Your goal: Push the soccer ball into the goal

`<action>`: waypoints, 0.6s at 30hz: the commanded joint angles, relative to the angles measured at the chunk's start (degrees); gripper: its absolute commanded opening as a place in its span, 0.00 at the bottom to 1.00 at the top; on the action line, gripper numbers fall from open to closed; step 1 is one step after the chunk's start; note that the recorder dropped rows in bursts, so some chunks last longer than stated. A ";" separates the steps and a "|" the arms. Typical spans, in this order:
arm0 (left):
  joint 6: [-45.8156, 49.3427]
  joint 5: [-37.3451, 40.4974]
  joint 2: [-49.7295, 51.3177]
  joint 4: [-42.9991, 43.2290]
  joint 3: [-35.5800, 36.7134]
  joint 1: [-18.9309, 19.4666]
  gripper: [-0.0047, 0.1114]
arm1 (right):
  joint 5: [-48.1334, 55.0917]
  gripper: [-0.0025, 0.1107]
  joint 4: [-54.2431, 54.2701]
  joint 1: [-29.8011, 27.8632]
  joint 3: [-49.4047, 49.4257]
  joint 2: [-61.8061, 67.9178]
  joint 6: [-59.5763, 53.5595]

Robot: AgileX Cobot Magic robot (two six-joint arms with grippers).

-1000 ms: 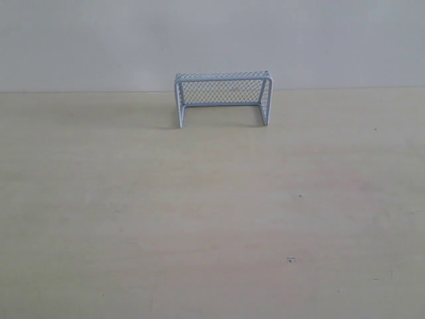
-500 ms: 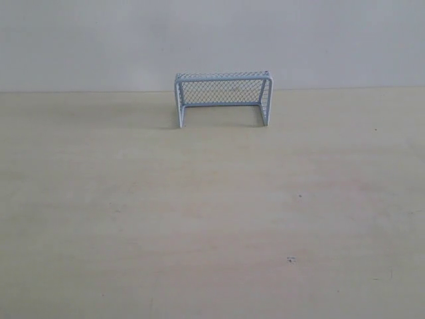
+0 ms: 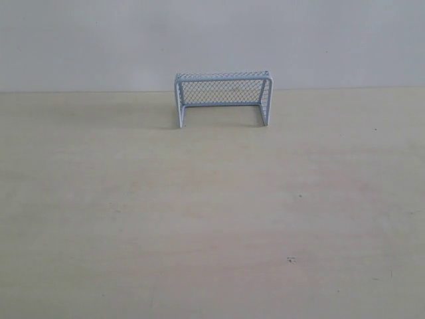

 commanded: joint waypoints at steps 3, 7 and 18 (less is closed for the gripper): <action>-0.30 -0.17 -0.13 0.07 -0.23 0.11 0.09 | 0.11 0.02 3.96 0.02 0.02 -0.34 -5.86; -0.30 -0.17 -0.13 0.07 -0.23 0.11 0.09 | 1.38 0.02 3.96 0.02 0.02 -0.34 -5.74; -0.30 -0.28 -0.13 0.07 -0.23 0.11 0.09 | 1.38 0.02 3.96 0.02 0.02 -0.34 -5.74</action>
